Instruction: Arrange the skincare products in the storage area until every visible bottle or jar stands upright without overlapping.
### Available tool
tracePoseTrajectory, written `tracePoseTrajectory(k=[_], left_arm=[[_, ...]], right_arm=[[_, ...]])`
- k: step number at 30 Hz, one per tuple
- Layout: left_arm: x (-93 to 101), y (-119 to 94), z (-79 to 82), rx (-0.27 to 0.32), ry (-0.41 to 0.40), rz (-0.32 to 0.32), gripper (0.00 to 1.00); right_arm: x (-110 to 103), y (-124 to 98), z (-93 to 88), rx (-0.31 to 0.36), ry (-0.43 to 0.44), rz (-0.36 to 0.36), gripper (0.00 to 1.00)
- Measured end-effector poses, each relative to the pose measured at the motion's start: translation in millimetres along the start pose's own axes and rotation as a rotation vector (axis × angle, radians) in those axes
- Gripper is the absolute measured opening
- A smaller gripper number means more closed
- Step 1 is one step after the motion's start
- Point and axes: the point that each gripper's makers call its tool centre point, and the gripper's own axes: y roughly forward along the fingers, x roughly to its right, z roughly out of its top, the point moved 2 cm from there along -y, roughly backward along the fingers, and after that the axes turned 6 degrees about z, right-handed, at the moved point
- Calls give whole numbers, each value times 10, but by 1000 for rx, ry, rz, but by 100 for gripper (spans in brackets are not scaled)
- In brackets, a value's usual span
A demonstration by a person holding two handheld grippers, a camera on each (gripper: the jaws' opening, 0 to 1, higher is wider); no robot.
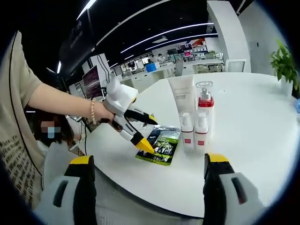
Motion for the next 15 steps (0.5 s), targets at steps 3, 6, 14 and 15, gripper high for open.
tracePoseTrajectory(k=[3, 6, 14, 15], left_arm=[[-9, -101, -19, 20, -60, 17, 86], [-10, -235, -82, 46, -142, 37, 91], [28, -577, -325, 79, -299, 93, 97], [32, -593, -334, 81, -306, 95, 97]], right_arm=[[-7, 1, -9, -3, -4, 5, 97], [-14, 3, -21, -10, -11, 10, 98], [2, -3, -25, -7, -12, 6, 97], [1, -3, -25, -7, -13, 7, 97]])
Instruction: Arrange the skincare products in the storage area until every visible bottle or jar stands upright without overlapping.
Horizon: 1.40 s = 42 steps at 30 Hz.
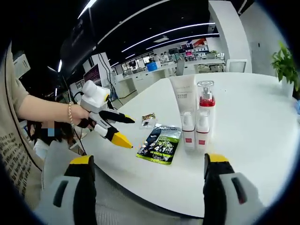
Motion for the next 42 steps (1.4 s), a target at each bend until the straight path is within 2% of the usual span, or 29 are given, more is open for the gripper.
tracePoseTrajectory(k=[3, 6, 8, 14, 17, 21, 25, 34, 42], left_arm=[[-19, -123, -58, 8, -35, 22, 97], [-58, -275, -62, 57, -120, 68, 97], [-70, -377, -96, 70, -150, 87, 97], [-107, -603, -218, 99, -201, 136, 97], [-127, -746, -224, 161, -285, 158, 97], [-167, -921, -263, 201, -328, 200, 97], [-185, -1065, -361, 209, -344, 233, 97], [-206, -1229, -603, 204, -406, 289, 97], [-169, -1204, -559, 205, -411, 283, 97]], right_arm=[[-9, 4, -9, -5, -4, 5, 97], [-24, 9, -11, -8, -9, 13, 97], [-26, 9, -16, -11, -12, 14, 98], [-31, 4, -7, -7, -10, 12, 98], [-29, 4, -9, -8, -6, 13, 98], [-28, 5, -7, -7, -4, 14, 98], [-45, 15, -21, -18, -7, 25, 98], [-59, 21, -32, -27, -12, 30, 98], [-71, 22, -44, -33, -22, 41, 97]])
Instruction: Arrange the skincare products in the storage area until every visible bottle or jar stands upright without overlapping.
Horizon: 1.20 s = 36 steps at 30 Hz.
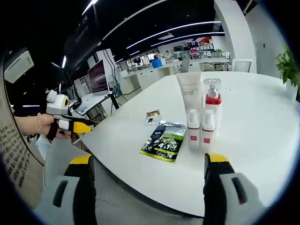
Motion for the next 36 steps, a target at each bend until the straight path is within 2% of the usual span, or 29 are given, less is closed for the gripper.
tracePoseTrajectory(k=[9, 17, 25, 30, 36], left_arm=[[-5, 64, 27, -23, 22, 16, 97], [3, 204, 96, -57, -11, 44, 97], [81, 522, 240, -50, -47, 99, 97], [167, 732, 283, -60, -43, 111, 97], [181, 977, 300, -86, -39, 167, 95]], right_arm=[[18, -15, 4, 10, 8, -6, 97], [26, -20, 4, 9, 11, -13, 96], [39, -24, 8, 12, 4, -27, 96], [47, -23, -1, 6, -6, -33, 95], [56, -22, -6, 1, -8, -43, 95]])
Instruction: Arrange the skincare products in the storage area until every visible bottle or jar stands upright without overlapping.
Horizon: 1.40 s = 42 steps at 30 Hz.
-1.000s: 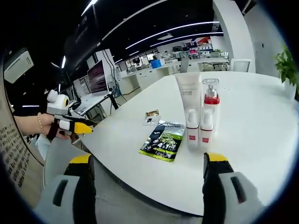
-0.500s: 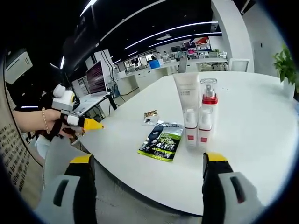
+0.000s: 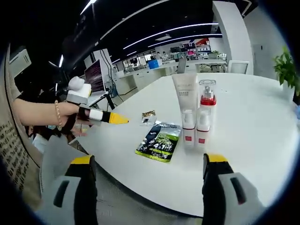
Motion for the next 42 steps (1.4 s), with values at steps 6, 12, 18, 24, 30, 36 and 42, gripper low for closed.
tracePoseTrajectory(k=[6, 12, 18, 24, 30, 36, 42], left_arm=[[-17, 309, 83, -18, -33, 66, 93], [14, 540, 150, -35, -15, 106, 91], [40, 721, 187, -51, 3, 124, 86], [29, 909, 170, -95, -23, 140, 77], [-13, 1047, 150, -122, -79, 183, 73], [-96, 1175, 212, -117, -106, 236, 68], [-120, 1241, 264, -115, -112, 263, 65]], right_arm=[[-18, 16, -21, -21, -16, 0, 95], [-26, 23, -31, -34, -22, -4, 95], [-10, 27, -44, -44, -19, -13, 95], [-13, 40, -64, -60, -26, -14, 94], [3, 45, -80, -69, -24, -19, 94], [3, 49, -88, -77, -19, -22, 93], [2, 54, -101, -86, -20, -23, 93]])
